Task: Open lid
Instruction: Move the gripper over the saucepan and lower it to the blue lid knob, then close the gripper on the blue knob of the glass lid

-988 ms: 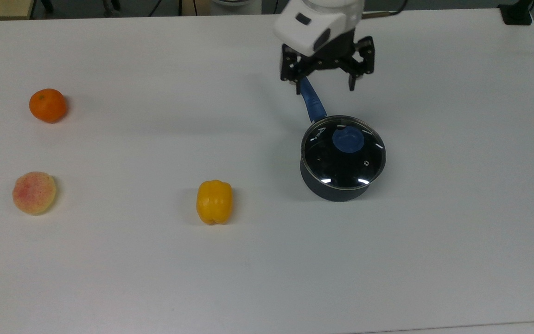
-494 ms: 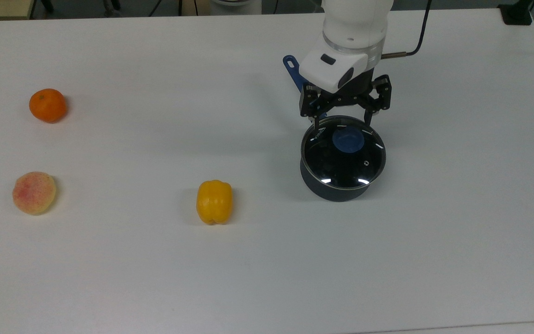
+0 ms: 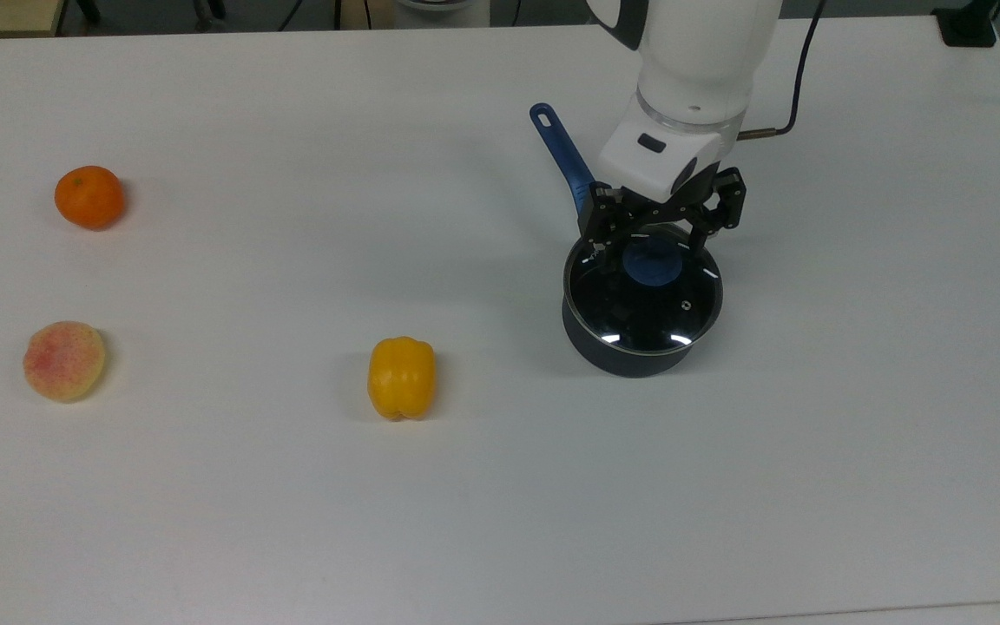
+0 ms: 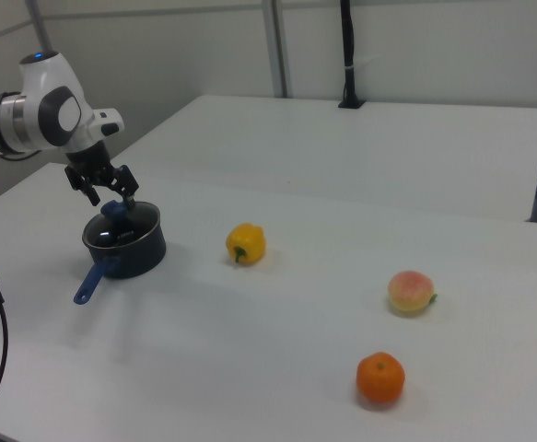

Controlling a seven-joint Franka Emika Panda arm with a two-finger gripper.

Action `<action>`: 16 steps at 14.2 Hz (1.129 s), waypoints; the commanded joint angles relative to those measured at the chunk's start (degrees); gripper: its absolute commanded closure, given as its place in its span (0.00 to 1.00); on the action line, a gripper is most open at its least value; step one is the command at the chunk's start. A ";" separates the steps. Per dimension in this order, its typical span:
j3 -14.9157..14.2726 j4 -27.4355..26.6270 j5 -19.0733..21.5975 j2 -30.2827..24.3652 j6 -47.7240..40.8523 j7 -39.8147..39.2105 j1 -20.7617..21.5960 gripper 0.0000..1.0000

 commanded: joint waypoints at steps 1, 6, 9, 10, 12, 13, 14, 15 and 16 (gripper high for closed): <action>0.43 -0.13 -1.85 1.51 2.44 1.21 0.38 0.00; 2.36 -0.13 -4.92 2.30 2.36 1.39 -0.15 0.05; 2.54 -0.04 -4.40 1.95 2.27 1.39 -1.19 0.48; 2.54 -0.04 -4.31 1.86 2.27 1.39 -1.20 0.60; 2.54 -0.04 -4.31 1.69 2.18 1.39 -1.29 0.75; 2.54 -0.04 -4.31 1.60 2.00 1.30 -1.29 0.77; 2.54 -0.04 -4.31 1.51 1.83 1.30 -1.29 0.77; 2.54 -0.04 -4.31 1.16 1.57 1.30 -1.38 0.77; 2.54 -0.13 -4.31 0.46 1.48 1.30 -1.38 0.77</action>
